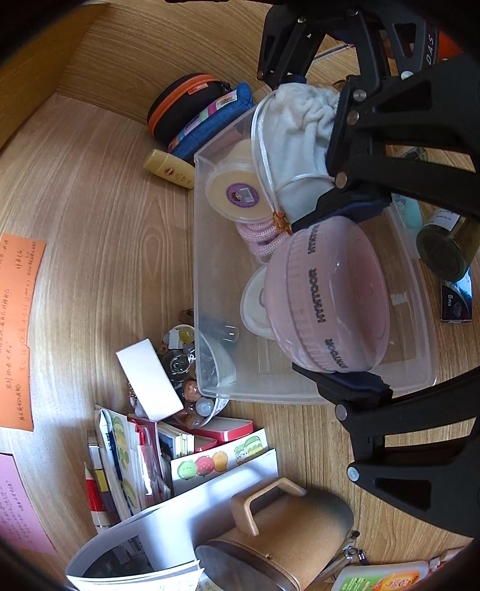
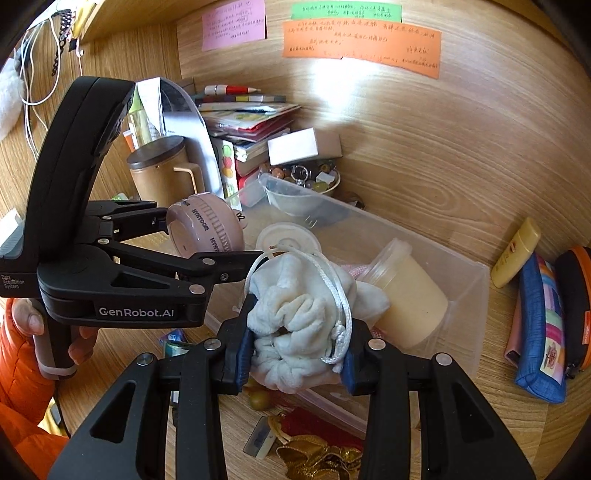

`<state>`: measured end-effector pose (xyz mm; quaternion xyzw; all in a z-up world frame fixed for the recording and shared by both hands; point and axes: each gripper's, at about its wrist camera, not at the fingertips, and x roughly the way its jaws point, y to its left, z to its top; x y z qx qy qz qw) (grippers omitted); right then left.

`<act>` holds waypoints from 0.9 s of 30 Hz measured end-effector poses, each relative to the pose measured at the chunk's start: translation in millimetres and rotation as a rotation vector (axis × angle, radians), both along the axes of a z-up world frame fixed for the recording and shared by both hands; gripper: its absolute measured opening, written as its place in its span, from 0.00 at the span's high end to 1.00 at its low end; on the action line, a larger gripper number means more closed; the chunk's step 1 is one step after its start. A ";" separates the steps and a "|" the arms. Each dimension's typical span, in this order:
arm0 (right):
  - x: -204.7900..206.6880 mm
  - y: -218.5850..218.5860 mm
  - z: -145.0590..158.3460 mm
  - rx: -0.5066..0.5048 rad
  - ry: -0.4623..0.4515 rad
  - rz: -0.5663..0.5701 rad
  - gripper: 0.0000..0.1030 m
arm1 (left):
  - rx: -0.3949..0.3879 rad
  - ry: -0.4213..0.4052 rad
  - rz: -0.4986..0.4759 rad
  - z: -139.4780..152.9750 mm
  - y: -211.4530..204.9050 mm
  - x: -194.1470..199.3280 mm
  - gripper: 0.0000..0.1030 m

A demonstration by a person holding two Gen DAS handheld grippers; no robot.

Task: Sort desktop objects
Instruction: 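Lower the pink case and white pouch into the clear box and open both grippers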

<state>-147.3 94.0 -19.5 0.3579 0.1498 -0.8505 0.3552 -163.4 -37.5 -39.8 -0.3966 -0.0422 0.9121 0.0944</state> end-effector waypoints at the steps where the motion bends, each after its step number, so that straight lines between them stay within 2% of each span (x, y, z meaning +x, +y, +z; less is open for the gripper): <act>1: -1.2 -0.6 -1.7 0.003 -0.004 0.000 0.67 | 0.003 -0.006 -0.001 -1.2 -0.2 -0.7 0.37; 8: -6.4 -4.7 -10.6 0.023 -0.031 -0.002 0.64 | -0.027 -0.009 -0.011 -3.7 7.0 -1.8 0.37; 14: -3.3 -4.8 -8.0 0.051 -0.010 -0.016 0.62 | -0.055 -0.020 -0.027 -6.3 14.3 -3.7 0.38; 27: 8.5 6.8 2.4 0.056 0.019 -0.019 0.53 | -0.033 -0.012 -0.019 -1.2 9.9 1.2 0.38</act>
